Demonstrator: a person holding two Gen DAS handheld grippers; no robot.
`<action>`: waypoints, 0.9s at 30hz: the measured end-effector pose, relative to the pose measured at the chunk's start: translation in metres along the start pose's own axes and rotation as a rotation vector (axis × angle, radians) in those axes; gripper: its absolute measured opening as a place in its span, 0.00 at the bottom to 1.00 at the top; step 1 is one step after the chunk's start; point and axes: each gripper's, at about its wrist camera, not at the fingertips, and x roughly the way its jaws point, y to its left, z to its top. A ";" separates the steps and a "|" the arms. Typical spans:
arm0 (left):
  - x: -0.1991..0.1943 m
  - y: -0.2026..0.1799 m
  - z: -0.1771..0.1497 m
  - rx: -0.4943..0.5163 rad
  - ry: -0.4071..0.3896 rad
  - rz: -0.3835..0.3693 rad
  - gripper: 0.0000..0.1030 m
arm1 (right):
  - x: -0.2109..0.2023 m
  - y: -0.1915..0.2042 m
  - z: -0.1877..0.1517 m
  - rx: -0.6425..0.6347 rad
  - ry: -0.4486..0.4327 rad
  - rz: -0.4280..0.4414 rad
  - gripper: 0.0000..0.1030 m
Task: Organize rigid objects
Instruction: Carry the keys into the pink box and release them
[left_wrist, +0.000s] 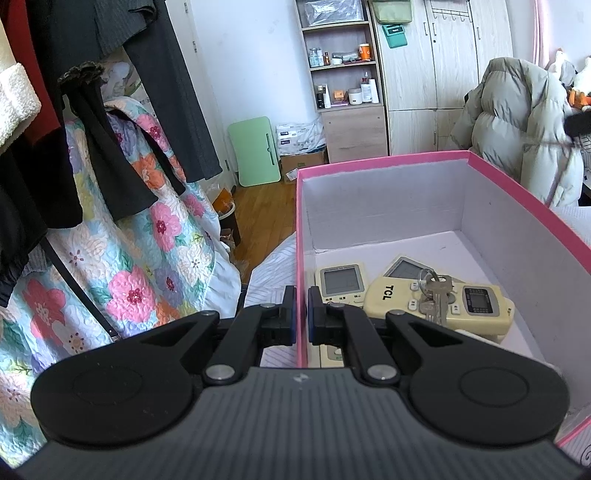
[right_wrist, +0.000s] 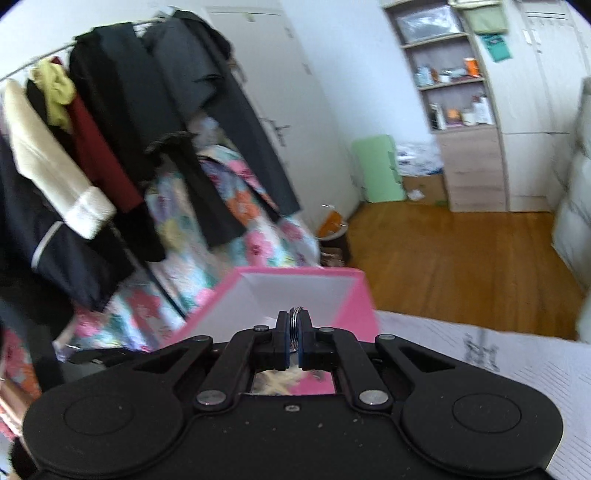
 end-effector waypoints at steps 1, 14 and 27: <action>0.000 0.000 0.000 -0.001 0.000 0.000 0.05 | 0.002 0.006 0.004 -0.007 0.005 0.019 0.05; -0.001 -0.001 -0.001 -0.006 -0.017 -0.003 0.05 | 0.093 0.065 0.025 0.011 0.213 0.176 0.06; -0.003 -0.002 -0.003 0.012 -0.039 0.002 0.05 | 0.149 0.074 0.001 0.093 0.366 0.151 0.13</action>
